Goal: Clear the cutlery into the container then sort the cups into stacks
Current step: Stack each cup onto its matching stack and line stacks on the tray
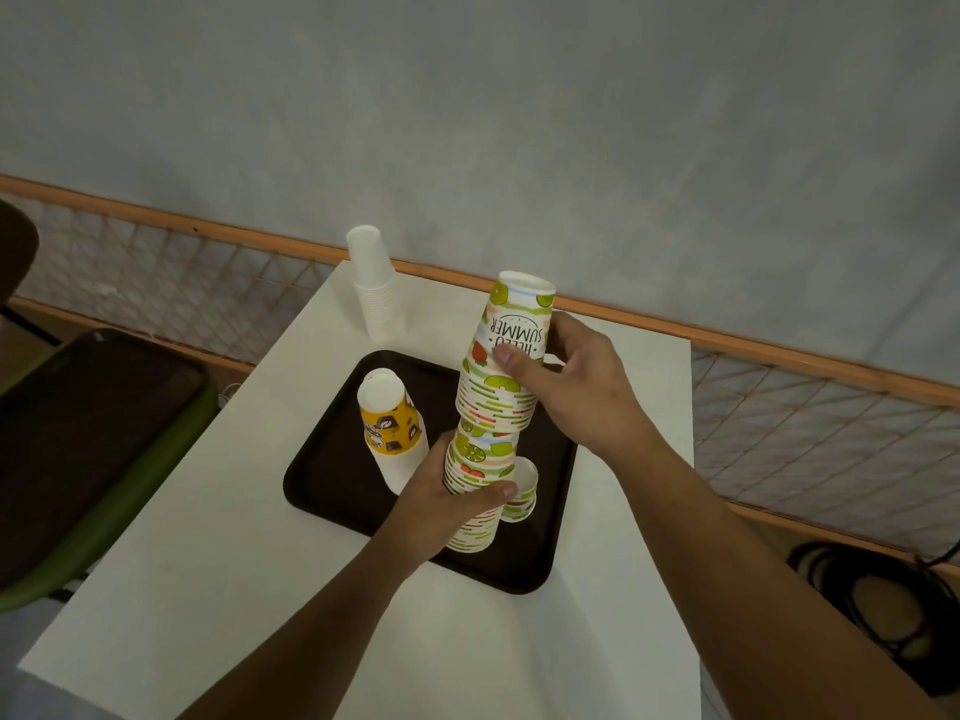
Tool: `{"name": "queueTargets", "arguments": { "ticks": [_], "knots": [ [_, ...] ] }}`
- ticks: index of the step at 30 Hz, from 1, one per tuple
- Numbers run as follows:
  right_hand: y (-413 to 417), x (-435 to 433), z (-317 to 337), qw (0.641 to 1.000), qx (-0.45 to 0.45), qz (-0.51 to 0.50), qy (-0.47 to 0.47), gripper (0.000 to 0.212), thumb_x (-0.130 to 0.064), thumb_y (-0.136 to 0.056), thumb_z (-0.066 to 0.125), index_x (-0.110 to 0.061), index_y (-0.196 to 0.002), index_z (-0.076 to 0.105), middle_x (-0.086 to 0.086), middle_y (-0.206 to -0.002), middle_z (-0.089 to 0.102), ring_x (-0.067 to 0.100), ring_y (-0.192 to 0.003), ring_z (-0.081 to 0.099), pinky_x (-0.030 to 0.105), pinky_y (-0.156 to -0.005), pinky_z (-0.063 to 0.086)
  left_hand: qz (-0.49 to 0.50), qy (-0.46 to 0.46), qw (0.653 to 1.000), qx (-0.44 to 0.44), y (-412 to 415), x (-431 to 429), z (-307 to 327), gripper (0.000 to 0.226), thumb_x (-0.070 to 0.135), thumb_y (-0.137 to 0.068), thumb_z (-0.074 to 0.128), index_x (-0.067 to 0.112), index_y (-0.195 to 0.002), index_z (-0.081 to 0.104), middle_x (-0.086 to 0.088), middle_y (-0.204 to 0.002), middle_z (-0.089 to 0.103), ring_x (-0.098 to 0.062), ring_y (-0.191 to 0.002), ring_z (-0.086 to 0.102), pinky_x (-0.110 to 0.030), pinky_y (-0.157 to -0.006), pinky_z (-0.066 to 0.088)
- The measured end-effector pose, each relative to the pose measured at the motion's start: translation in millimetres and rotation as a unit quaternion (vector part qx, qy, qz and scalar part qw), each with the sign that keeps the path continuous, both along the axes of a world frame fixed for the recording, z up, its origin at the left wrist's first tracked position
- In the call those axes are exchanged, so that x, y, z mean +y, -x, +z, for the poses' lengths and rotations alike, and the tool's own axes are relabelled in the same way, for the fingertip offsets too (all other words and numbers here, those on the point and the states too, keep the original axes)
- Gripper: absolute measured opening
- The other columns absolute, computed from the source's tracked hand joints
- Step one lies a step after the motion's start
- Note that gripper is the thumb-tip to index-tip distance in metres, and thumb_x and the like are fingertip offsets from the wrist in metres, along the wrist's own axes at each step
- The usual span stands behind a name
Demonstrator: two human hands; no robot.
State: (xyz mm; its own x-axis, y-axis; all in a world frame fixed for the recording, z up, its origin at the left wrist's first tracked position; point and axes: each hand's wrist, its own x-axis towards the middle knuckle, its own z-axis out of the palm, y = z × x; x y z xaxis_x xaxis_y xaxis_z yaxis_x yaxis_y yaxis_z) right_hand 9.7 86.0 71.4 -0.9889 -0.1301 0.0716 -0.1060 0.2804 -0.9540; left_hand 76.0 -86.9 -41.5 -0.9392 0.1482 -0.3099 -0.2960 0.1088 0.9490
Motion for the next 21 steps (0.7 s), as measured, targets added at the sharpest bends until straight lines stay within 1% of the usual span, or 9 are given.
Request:
{"name": "queueTargets", "arguments": {
  "ticks": [3,5,7,9,11,13,15,17,21],
  "knots": [
    [2.2,2.9,3.4,1.000,0.004,-0.021,0.020,0.042,-0.040,-0.088,0.075,-0.020,-0.124,0.066,-0.011,-0.115,0.074,0.005,-0.105,0.070,0.033,-0.090,0.060,-0.003,0.006,1.000,-0.002,-2.0,2.3,-1.5,0.074,0.044,-0.068,0.088,0.038,-0.133,0.053,0.017,-0.120,0.070,-0.002,-0.114,0.066,-0.022,-0.089,0.051],
    [4.4,4.5,4.3,0.999,0.002,-0.034,0.029,0.043,-0.042,-0.088,0.075,-0.020,-0.124,0.066,-0.009,-0.115,0.074,0.009,-0.106,0.070,0.040,-0.093,0.059,-0.002,0.006,1.000,-0.005,-3.3,3.3,-1.7,0.076,0.045,-0.066,0.085,0.037,-0.134,0.053,0.017,-0.119,0.070,-0.001,-0.113,0.066,-0.018,-0.085,0.051],
    [6.7,7.4,5.0,0.998,0.000,-0.048,0.046,0.043,-0.044,-0.088,0.075,-0.021,-0.123,0.066,-0.007,-0.115,0.074,0.012,-0.107,0.070,0.045,-0.094,0.059,-0.003,0.006,1.000,-0.009,-3.9,4.0,-3.0,0.076,0.043,-0.066,0.085,0.036,-0.135,0.053,0.017,-0.120,0.070,-0.003,-0.113,0.066,-0.017,-0.084,0.051],
    [8.2,12.4,6.8,0.996,0.002,-0.063,0.070,0.041,-0.042,-0.088,0.076,-0.020,-0.121,0.068,-0.006,-0.114,0.075,0.014,-0.106,0.071,0.046,-0.094,0.058,-0.005,0.008,1.000,-0.013,-5.4,3.8,-5.7,0.070,0.038,-0.071,0.085,0.037,-0.133,0.053,0.017,-0.120,0.070,-0.002,-0.113,0.066,-0.015,-0.083,0.052],
    [8.5,19.0,9.3,0.992,0.009,-0.083,0.094,0.040,-0.042,-0.086,0.077,-0.019,-0.118,0.069,-0.004,-0.112,0.075,0.015,-0.106,0.071,0.047,-0.094,0.058,-0.002,0.007,1.000,-0.018,-8.0,2.3,-8.4,0.065,0.034,-0.074,0.085,0.038,-0.131,0.055,0.019,-0.118,0.070,-0.001,-0.113,0.066,-0.015,-0.081,0.052],
    [8.0,25.7,9.9,0.988,0.017,-0.106,0.112,0.037,-0.040,-0.086,0.077,-0.018,-0.115,0.069,-0.003,-0.111,0.076,0.016,-0.105,0.072,0.046,-0.093,0.059,0.002,0.006,1.000,-0.020,-11.6,0.1,-11.3,0.065,0.036,-0.072,0.084,0.038,-0.129,0.055,0.022,-0.116,0.070,0.000,-0.113,0.065,-0.015,-0.081,0.052],
    [6.6,31.0,6.2,0.985,0.019,-0.122,0.120,0.031,-0.035,-0.089,0.076,-0.018,-0.114,0.069,-0.004,-0.110,0.076,0.015,-0.105,0.072,0.043,-0.092,0.059,0.007,0.002,1.000,-0.020,-15.3,-2.0,-16.0,0.063,0.032,-0.073,0.084,0.037,-0.129,0.055,0.023,-0.116,0.070,0.003,-0.113,0.065,-0.013,-0.079,0.054],
    [4.6,34.1,-2.9,0.984,0.012,-0.133,0.116,0.030,-0.035,-0.089,0.075,-0.020,-0.115,0.069,-0.006,-0.111,0.076,0.013,-0.105,0.072,0.039,-0.091,0.060,0.018,-0.003,1.000,-0.025,-17.9,-4.0,-21.4,0.062,0.029,-0.074,0.083,0.035,-0.129,0.055,0.023,-0.115,0.070,0.003,-0.113,0.065,-0.012,-0.078,0.054],
    [-1.6,34.8,-32.0,0.983,-0.012,-0.146,0.108,0.032,-0.038,-0.087,0.075,-0.023,-0.115,0.067,-0.009,-0.110,0.075,0.008,-0.104,0.071,0.030,-0.086,0.059,0.036,0.002,0.998,-0.042,-22.5,-9.5,-38.6,0.070,0.037,-0.070,0.090,0.037,-0.130,0.053,0.022,-0.117,0.069,-0.003,-0.115,0.065,-0.019,-0.085,0.054]
  ]
}}
